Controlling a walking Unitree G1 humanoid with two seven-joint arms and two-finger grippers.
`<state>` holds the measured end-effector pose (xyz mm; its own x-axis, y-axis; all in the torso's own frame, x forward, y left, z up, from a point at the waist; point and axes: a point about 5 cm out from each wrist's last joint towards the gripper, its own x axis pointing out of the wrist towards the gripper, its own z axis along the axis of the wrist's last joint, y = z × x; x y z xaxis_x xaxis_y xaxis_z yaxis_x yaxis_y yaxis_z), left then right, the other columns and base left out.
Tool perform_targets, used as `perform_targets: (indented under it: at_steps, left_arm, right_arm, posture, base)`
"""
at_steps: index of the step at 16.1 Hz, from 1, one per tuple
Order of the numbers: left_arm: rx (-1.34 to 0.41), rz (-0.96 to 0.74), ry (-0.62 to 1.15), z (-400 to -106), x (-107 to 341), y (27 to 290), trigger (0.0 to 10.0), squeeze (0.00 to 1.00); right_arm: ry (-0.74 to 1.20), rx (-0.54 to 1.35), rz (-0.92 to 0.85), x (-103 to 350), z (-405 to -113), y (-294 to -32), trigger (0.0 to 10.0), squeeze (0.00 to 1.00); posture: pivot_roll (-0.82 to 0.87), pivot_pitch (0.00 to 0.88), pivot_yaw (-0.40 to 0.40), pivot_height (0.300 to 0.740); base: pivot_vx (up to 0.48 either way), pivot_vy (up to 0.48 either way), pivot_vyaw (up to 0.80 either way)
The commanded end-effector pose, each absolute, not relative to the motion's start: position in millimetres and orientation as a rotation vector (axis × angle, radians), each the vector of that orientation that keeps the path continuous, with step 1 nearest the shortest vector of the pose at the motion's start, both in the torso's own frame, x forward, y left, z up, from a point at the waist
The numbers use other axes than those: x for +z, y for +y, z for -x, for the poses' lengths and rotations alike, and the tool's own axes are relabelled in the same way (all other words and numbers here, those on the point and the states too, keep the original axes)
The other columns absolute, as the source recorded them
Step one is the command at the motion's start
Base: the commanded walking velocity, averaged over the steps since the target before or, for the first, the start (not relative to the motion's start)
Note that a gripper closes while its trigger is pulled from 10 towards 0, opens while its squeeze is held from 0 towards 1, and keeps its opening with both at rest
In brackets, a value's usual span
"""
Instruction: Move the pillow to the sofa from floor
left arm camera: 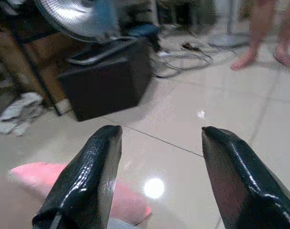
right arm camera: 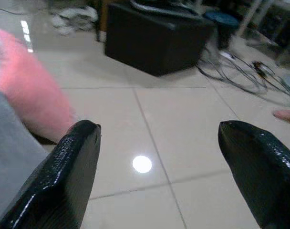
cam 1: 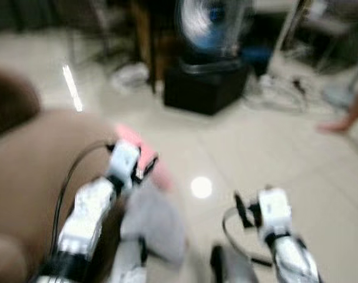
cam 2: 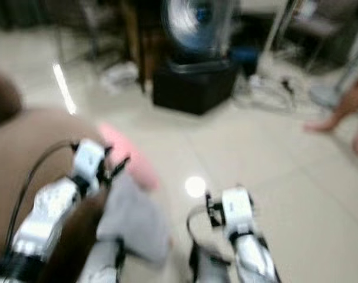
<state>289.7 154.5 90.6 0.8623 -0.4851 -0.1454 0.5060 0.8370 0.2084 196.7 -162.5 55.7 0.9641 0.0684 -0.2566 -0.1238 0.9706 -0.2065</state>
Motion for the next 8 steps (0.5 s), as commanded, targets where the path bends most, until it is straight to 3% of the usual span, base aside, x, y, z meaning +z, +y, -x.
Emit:
perform_targets:
  at_steps: [1, 6, 8]
  left_arm:
    - [-0.563, -0.272, 0.102, -289.1, 86.3, 145.5, 10.0, 0.0]
    - [-0.651, -0.384, 0.273, -287.4, 54.9, 147.5, 10.0, 0.0]
    - [-0.565, -0.32, 0.45, -300.5, 34.4, 146.6, 10.0, 0.0]
  right_arm:
    - [0.279, 0.083, 0.232, 53.0, -192.0, -171.2, 10.0, 0.0]
    - [0.308, 0.12, 0.228, 49.5, -191.3, -169.1, 10.0, 0.0]
    - [0.314, 0.139, 0.236, 49.2, -191.4, -168.2, 10.0, 0.0]
  posture:
    - [-0.01, 0.034, -0.012, 0.575]
    - [-0.01, 0.042, -0.019, 0.56]
    - [-0.01, 0.045, -0.017, 0.53]
  base:
    - [0.0, 0.0, 0.0]
    - [0.0, 0.0, 0.0]
    - [0.0, 0.0, 0.0]
